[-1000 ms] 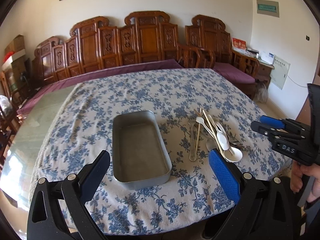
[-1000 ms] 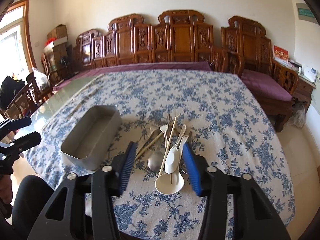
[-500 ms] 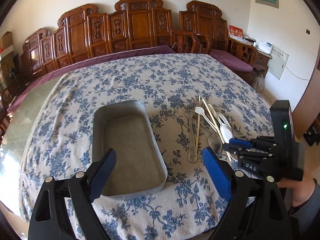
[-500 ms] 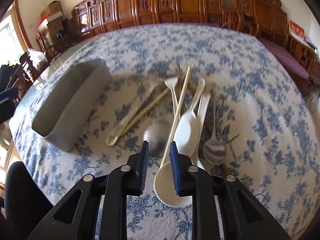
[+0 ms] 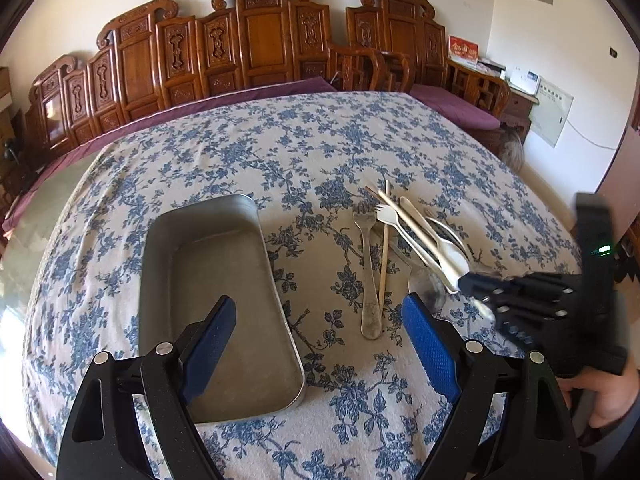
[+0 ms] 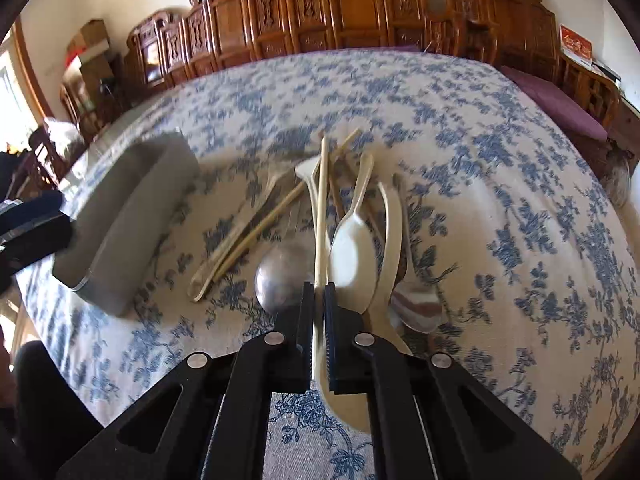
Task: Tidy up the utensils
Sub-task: 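Grasp a wooden chopstick with the right tool while the left tool grasps the metal fork, then carry the metal fork into the tray and open the left tool while the right holds the chopstick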
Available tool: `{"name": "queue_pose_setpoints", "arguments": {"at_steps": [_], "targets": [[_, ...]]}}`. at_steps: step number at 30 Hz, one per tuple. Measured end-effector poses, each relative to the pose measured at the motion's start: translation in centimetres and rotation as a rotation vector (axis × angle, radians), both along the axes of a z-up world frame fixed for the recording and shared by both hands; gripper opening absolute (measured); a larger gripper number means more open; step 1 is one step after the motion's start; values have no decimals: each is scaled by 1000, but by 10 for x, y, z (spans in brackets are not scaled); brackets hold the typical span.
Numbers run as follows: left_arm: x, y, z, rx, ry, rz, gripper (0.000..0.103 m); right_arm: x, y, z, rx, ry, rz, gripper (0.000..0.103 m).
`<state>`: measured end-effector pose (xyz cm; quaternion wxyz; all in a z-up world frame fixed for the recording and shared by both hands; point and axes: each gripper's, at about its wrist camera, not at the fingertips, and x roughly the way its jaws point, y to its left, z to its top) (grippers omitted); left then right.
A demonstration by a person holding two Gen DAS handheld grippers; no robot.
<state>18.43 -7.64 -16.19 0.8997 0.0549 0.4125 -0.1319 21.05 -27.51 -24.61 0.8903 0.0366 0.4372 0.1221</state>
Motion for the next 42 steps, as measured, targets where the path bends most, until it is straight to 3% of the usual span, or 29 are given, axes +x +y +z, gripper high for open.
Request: {"name": "queue_pose_setpoints", "arguments": {"at_steps": [5,12,22,30,36,38,39,42], "targets": [[13,-12,-6,-2,15,-19,75,-6,-11,14,52,-50,-11,6],[39,-39,-18,10,54,-50,57,-13,-26,34,118,-110,-29,6],[89,-72,-51,38,142,-60,27,-12,-39,31,127,-109,-44,6],[107,-71,-74,35,230,-40,23,-11,-35,30,125,-108,-30,6],[105,-78,-80,85,231,-51,23,-12,-34,32,132,-110,-27,6],[105,-79,-80,90,230,-54,16,-12,-33,32,131,-110,-25,6],[104,-79,-79,87,235,-60,6,-12,-33,31,129,-108,-24,6],[102,-77,-78,103,243,-52,6,-11,-32,30,130,-102,-24,6]]}}
